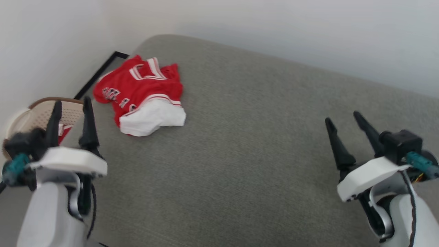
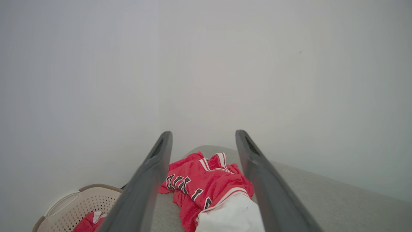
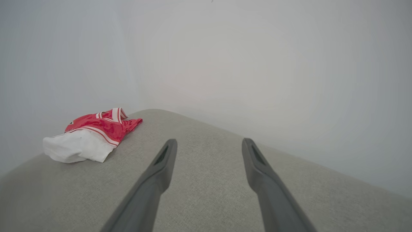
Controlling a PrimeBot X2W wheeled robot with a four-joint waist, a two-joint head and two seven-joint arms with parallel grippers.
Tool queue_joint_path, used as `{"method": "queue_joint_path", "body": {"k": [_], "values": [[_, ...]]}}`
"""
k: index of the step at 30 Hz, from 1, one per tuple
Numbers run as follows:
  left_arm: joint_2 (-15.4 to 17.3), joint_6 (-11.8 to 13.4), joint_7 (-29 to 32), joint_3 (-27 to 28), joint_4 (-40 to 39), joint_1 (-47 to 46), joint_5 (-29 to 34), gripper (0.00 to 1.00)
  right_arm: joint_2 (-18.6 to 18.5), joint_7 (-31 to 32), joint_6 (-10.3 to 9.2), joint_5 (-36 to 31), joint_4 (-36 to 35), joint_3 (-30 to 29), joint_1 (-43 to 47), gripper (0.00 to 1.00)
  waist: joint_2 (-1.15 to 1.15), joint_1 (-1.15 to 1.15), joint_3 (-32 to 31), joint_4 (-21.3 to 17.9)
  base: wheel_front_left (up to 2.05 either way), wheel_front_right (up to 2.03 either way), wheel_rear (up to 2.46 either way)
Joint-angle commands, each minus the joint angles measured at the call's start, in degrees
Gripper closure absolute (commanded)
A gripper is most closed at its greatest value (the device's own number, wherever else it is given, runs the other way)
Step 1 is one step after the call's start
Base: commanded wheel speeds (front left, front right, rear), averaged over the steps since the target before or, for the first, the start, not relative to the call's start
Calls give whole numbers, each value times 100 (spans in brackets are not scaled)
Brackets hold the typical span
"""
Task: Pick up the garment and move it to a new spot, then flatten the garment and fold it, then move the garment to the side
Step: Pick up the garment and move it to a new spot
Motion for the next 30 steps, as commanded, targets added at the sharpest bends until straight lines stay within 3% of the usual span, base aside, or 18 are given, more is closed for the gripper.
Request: {"method": "queue_joint_path", "body": {"k": [1, 11, 18, 22, 30], "values": [[34, -55, -21, 28, 196, -256, -62, 0, -52, 55, 0, -57, -90, -1, -108, 0, 0, 0, 269, -265, 0, 0, 0], [398, -290, -57, 101, 2088, -1846, -181, 0, -206, 349, 0, -136, -745, -9, -531, 0, 0, 0, 1359, -1110, 0, 0, 0], [714, -387, 166, 8, 3474, -2861, -303, 0, -224, 463, 0, -133, -1135, -142, -758, 0, 0, 0, 2055, -1478, 0, 0, 0], [884, -386, 556, 9, 4238, -3347, -398, 0, -229, 516, 0, -169, -1345, -162, -864, 0, 0, 0, 2379, -1636, 0, 0, 0], [878, -241, 1809, -44, 5204, -3856, -512, 0, -240, 616, 0, -233, -1591, -205, -915, 0, 0, 0, 2724, -1770, 0, 0, 0]]}}
